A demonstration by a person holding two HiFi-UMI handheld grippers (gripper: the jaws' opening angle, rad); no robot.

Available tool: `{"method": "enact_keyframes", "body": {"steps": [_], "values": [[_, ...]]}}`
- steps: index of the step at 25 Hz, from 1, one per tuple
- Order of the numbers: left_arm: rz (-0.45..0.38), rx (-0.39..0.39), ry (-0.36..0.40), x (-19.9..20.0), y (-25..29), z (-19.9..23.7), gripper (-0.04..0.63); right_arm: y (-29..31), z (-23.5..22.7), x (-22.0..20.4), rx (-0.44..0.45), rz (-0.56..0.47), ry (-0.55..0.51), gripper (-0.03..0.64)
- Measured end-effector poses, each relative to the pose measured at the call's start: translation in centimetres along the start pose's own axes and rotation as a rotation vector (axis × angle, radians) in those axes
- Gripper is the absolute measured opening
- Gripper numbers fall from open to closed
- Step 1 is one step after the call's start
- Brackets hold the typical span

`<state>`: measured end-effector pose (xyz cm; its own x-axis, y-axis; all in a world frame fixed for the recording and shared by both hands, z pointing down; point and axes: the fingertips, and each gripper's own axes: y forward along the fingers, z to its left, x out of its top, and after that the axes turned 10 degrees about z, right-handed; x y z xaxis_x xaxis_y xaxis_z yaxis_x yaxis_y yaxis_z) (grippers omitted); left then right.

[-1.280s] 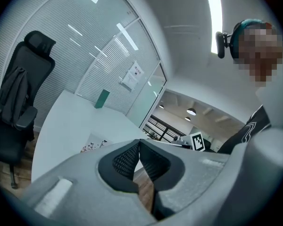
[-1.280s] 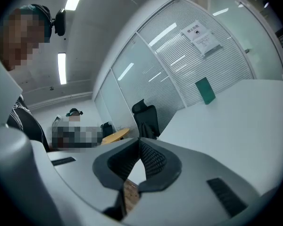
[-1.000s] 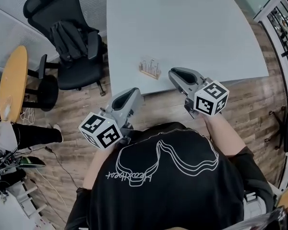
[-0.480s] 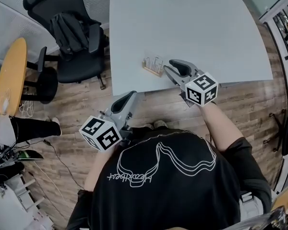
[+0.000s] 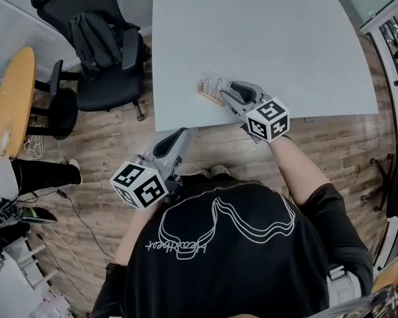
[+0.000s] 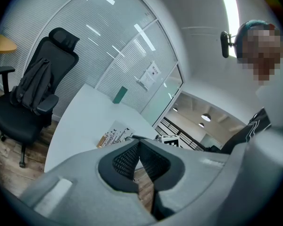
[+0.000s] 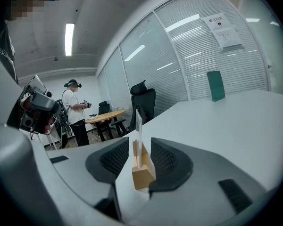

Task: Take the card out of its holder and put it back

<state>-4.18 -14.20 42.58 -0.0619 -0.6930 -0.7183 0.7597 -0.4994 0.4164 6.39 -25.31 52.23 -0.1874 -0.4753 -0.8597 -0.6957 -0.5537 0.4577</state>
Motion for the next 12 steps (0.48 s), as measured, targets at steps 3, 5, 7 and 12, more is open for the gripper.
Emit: {"method": "enact_keyframes", "body": {"steps": [3, 5, 7, 12], "values": [[0.001, 0.014, -0.003, 0.0, -0.4, 0.6, 0.014, 0.9, -0.1, -0.1, 0.006, 0.006, -0.007, 0.135], [-0.003, 0.030, -0.005, 0.0, -0.9, 1.1, 0.014, 1.5, 0.0, -0.1, 0.011, 0.008, -0.011, 0.120], [-0.009, 0.044, -0.008, 0.2, -1.4, 1.5, 0.014, 1.9, 0.1, -0.1, 0.014, 0.010, -0.009, 0.120], [-0.025, 0.059, -0.024, 0.6, -1.9, 2.1, 0.014, 2.3, 0.3, -0.1, 0.007, 0.024, -0.028, 0.101]]}}
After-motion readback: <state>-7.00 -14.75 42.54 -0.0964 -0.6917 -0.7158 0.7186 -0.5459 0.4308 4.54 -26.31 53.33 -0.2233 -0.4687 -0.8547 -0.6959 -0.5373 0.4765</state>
